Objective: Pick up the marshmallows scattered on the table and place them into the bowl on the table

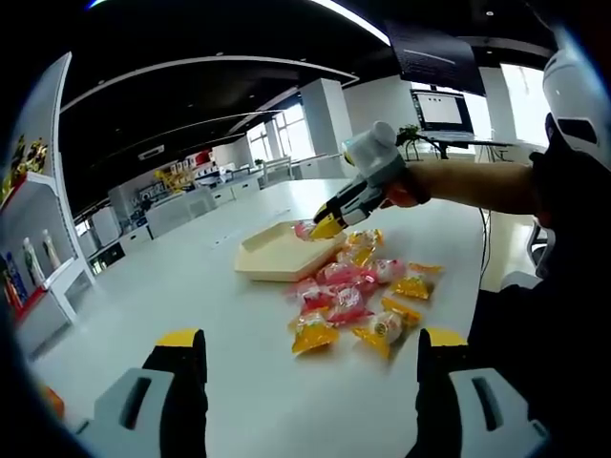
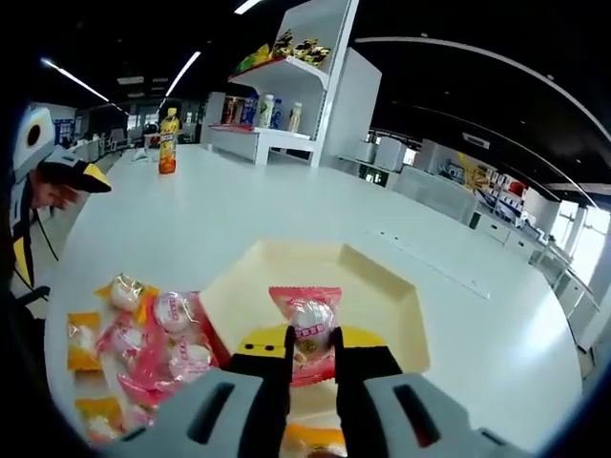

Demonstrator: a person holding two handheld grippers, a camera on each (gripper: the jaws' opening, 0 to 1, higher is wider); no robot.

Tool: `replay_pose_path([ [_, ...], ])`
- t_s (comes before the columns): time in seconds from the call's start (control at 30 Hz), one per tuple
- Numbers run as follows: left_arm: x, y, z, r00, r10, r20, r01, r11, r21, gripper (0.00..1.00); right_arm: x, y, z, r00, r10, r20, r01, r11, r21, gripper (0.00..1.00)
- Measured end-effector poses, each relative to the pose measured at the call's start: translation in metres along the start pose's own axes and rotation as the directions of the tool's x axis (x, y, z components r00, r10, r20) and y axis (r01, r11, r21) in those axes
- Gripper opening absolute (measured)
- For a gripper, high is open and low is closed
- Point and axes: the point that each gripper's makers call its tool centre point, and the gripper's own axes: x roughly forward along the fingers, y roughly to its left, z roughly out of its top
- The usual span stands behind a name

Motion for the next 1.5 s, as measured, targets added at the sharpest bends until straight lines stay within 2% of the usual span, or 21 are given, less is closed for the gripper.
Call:
replay_pose_path([
  [0.17,-0.0001,-0.0007,-0.0010,1.000,-0.001,-0.003,0.001,1.000,0.001,0.91,-0.0007,-0.0004,0.0002,1.000,-0.007,-0.004,0.007,0.999,-0.032,0.16],
  [0.6,-0.0011,-0.0010,0.0026,1.000,-0.003,0.005,0.003,1.000,0.003,0.91,0.0008,0.0028,-0.0034,1.000,0.008,-0.023,-0.009,0.999,-0.045,0.16],
  [0.8,-0.0003,0.0000,-0.0024,1.000,-0.001,-0.009,0.001,1.000,-0.002,0.91,0.0013,0.0023,-0.0052,1.000,0.005,-0.029,-0.006,0.999,-0.048,0.16],
  [1.5,-0.0018,0.0017,-0.0036,1.000,0.005,-0.009,-0.005,1.000,-0.006,0.91,0.0038,0.0021,-0.0087,0.999,-0.002,-0.047,-0.002,0.997,-0.079,0.17],
])
